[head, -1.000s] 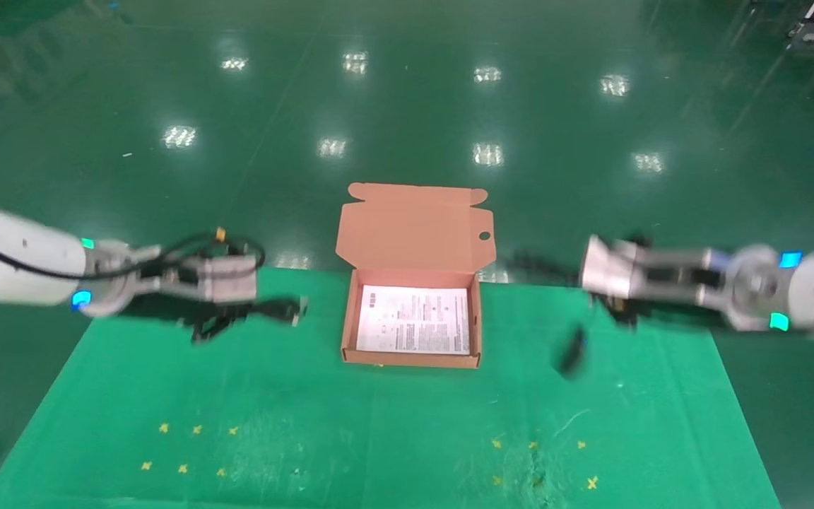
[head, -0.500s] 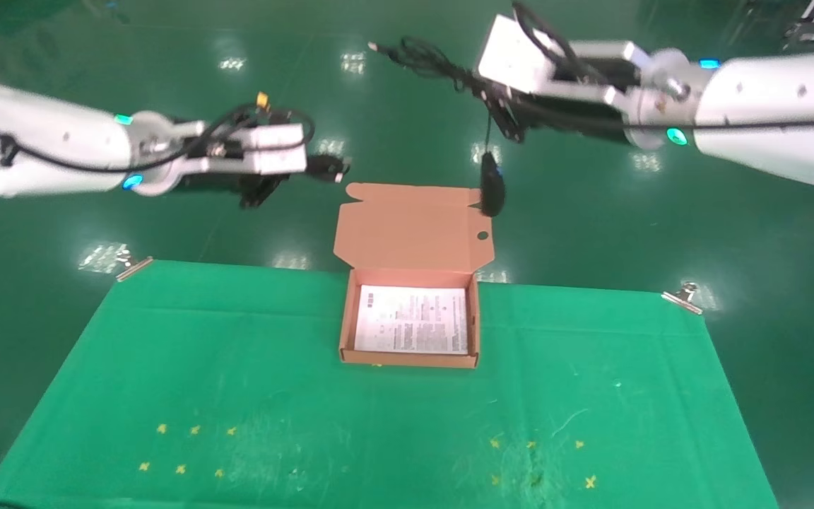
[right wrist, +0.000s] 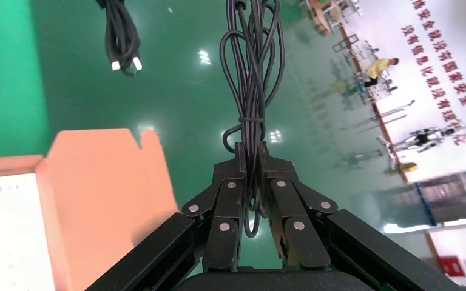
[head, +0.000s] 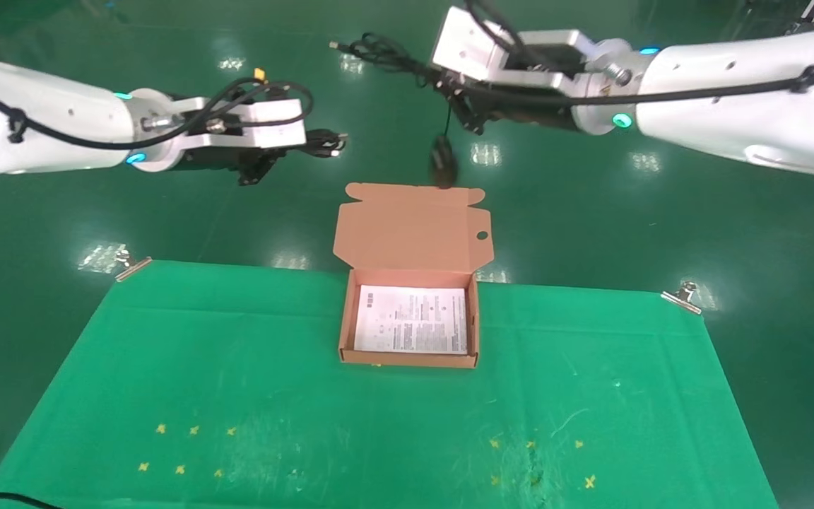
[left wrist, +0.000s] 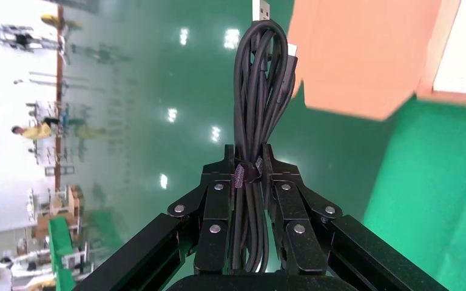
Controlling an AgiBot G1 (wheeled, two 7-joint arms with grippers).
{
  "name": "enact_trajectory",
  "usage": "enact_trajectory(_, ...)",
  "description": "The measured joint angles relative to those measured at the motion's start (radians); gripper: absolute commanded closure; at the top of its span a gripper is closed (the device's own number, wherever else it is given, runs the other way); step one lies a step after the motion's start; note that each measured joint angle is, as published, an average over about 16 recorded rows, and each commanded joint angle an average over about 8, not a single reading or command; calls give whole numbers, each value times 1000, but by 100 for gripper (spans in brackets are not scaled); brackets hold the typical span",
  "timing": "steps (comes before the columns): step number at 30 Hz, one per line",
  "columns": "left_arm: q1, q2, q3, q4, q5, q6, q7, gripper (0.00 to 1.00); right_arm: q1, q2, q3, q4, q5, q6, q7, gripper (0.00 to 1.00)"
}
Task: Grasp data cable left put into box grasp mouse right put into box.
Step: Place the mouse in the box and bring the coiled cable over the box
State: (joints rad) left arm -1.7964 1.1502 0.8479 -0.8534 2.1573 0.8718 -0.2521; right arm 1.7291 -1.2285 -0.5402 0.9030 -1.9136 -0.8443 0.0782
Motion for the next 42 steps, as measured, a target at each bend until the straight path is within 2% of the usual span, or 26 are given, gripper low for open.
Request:
enact_trajectory(7, 13, -30, 19, -22, 62, 39, -56, 100, -21, -29, -13, -29, -1, 4, -14, 100)
enact_trajectory(18, 29, -73, 41, -77, 186, 111, -204, 100, -47, -96, -46, -111, 19, 20, -55, 100)
enact_trajectory(29, 37, -90, 47, -123, 239, 147, -279, 100, -78, -129, -133, -176, 90, 54, -88, 100)
enact_trajectory(36, 41, -93, 47, -136, 246, 152, -290, 100, -103, -134, -221, -187, 160, 85, -64, 100)
enact_trajectory(42, 42, -94, 47, -141, 248, 153, -293, 100, -128, -135, -298, -219, 219, 131, 1, 100)
